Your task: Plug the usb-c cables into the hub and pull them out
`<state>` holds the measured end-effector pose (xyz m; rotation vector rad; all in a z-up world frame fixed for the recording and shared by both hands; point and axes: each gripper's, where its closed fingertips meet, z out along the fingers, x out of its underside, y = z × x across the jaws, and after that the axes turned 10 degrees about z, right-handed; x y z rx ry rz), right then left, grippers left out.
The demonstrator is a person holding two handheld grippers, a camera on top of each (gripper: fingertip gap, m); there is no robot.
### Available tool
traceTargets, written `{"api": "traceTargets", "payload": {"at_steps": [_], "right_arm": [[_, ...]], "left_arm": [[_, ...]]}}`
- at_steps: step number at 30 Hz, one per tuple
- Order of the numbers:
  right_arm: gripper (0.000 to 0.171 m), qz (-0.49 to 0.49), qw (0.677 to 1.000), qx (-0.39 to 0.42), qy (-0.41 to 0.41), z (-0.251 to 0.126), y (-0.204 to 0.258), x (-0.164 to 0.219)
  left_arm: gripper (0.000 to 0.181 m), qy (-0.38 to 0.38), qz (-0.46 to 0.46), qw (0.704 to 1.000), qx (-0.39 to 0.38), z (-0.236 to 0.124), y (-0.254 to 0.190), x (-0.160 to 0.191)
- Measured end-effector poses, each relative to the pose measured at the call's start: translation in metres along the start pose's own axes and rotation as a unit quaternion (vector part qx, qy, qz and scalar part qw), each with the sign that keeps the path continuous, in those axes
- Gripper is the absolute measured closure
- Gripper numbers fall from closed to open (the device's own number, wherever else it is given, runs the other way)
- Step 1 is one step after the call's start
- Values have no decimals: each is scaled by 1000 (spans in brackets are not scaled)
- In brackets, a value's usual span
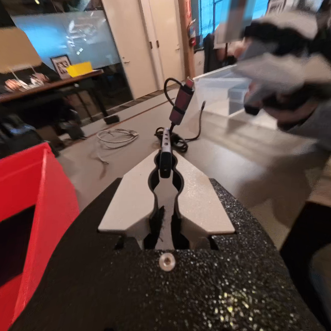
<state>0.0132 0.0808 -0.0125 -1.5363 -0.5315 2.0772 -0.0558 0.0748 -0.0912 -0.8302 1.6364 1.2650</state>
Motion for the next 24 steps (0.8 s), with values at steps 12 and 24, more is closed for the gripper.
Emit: {"api": "traceTargets", "payload": {"at_steps": [12, 24], "right_arm": [[133, -82, 925, -212, 304, 123, -37, 157], [145, 359, 638, -190, 654, 144, -30, 291]], "left_arm": [[174, 70, 200, 977, -6, 14, -18, 32], [174, 61, 179, 982, -11, 13, -10, 33]]}}
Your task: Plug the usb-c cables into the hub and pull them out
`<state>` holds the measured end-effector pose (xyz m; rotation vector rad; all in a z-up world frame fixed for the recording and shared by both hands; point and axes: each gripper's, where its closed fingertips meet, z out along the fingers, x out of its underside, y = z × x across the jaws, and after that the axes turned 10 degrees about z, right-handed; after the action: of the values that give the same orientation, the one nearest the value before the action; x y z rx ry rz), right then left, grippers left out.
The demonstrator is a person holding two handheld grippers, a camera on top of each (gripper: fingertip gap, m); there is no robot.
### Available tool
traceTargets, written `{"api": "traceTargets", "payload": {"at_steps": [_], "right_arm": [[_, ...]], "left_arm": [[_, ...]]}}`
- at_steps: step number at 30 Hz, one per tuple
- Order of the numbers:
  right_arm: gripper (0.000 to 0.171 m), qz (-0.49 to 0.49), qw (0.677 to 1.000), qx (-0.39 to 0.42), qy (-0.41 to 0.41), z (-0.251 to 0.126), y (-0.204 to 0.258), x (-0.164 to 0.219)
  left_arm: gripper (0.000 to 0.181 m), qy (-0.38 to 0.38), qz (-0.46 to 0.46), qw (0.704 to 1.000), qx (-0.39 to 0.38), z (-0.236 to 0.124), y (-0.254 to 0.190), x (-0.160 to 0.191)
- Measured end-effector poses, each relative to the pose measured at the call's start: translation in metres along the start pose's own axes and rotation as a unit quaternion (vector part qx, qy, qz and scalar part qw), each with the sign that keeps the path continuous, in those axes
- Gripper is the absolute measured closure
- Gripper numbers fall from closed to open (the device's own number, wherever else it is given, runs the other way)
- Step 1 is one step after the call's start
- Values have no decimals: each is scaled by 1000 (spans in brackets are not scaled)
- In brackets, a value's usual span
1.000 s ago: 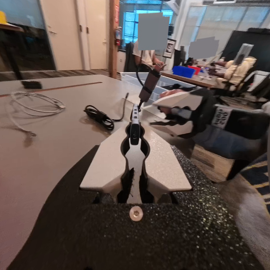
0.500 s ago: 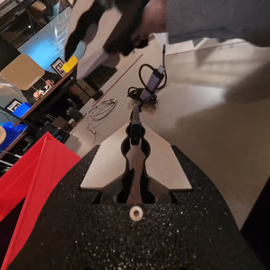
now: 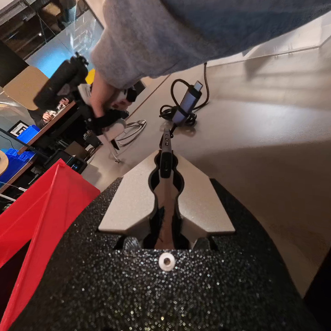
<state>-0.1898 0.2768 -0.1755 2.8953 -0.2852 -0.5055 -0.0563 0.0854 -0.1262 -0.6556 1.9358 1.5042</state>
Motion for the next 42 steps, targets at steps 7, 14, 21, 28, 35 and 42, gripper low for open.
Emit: {"api": "traceTargets", "payload": {"at_steps": [7, 14, 21, 28, 35, 42], "right_arm": [[142, 170, 981, -38, 89, 11, 3, 5], [153, 146, 983, 23, 106, 19, 9, 1], [170, 64, 996, 53, 32, 11, 13, 4], [171, 16, 955, -60, -292, -78, 79, 1], [171, -13, 873, -110, -475, -154, 133, 75], [171, -80, 915, -139, -371, -114, 173, 162]], "left_arm": [[174, -6, -19, 1000, 7, 0, 2, 0], [174, -1, -23, 1000, 8, 2, 2, 2], [174, 10, -25, 1000, 14, 3, 1, 6], [174, 6, -71, 997, 27, 11, 2, 2], [174, 6, -163, 986, 27, 17, 14, 0], [174, 9, -187, 981, 45, 22, 13, 0]]}}
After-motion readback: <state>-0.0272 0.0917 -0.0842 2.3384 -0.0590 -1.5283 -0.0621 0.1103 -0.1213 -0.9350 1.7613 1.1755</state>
